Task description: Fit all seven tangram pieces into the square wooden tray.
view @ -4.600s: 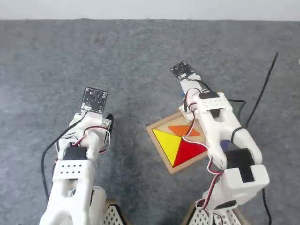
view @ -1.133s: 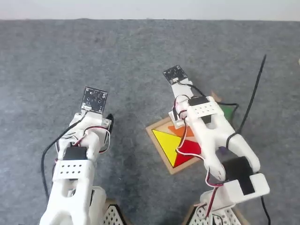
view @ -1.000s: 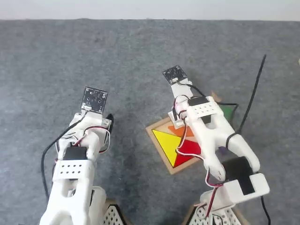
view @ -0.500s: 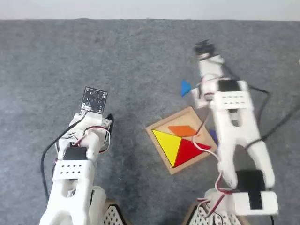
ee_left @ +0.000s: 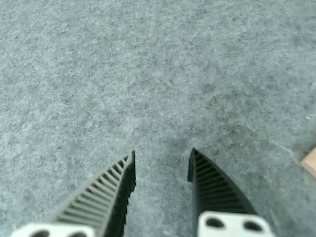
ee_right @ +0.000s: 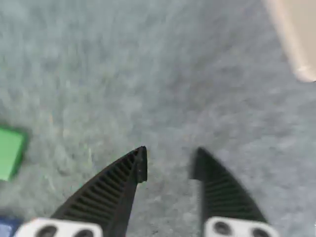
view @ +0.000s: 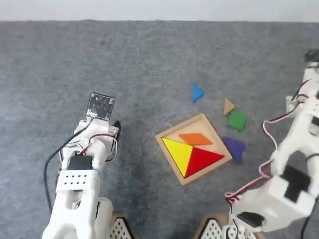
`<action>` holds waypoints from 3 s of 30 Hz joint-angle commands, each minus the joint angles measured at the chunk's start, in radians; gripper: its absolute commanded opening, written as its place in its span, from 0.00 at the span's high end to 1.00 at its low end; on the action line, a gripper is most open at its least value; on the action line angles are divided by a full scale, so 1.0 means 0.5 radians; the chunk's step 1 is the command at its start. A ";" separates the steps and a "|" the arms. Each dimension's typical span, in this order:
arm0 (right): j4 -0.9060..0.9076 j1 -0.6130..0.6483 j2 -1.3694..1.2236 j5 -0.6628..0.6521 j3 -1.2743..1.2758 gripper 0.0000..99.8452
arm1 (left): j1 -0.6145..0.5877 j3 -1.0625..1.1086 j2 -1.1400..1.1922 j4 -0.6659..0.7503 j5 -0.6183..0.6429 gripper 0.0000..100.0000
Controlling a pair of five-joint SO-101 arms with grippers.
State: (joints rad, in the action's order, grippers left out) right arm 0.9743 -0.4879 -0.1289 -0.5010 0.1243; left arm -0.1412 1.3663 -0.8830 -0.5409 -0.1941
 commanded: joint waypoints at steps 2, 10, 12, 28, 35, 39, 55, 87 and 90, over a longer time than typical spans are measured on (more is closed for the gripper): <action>0.051 0.026 -0.057 -0.071 -0.114 0.49 | 0.012 -0.017 0.000 0.043 -0.012 0.83; 0.265 0.161 0.084 0.052 -0.132 0.53 | 0.012 -0.014 0.003 0.046 -0.015 0.83; 0.370 0.281 0.106 0.101 -0.098 0.58 | 0.012 -0.014 0.003 0.046 -0.015 0.83; 0.100 1.447 0.419 0.239 0.687 0.96 | 0.012 -0.014 0.003 0.049 -0.015 0.83; 0.035 1.499 0.468 0.295 0.687 0.96 | 0.012 0.002 0.006 0.089 -0.015 0.83; -0.060 1.527 0.336 0.295 0.678 0.96 | 0.012 0.002 0.003 0.089 -0.015 0.83; -0.005 1.490 0.269 0.402 0.654 0.96 | 0.012 -0.002 -0.009 0.083 -0.015 0.83; -0.351 1.591 0.370 0.390 1.102 0.96 | 0.009 -0.002 -0.009 0.083 -0.015 0.83; -0.351 1.619 0.367 0.390 1.049 0.96 | 0.009 -0.002 -0.009 0.086 -0.015 0.83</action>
State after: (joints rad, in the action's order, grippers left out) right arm 0.8086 0.2977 0.0614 -0.3076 0.7027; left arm -0.1412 1.3771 -0.8830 -0.5194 -0.1941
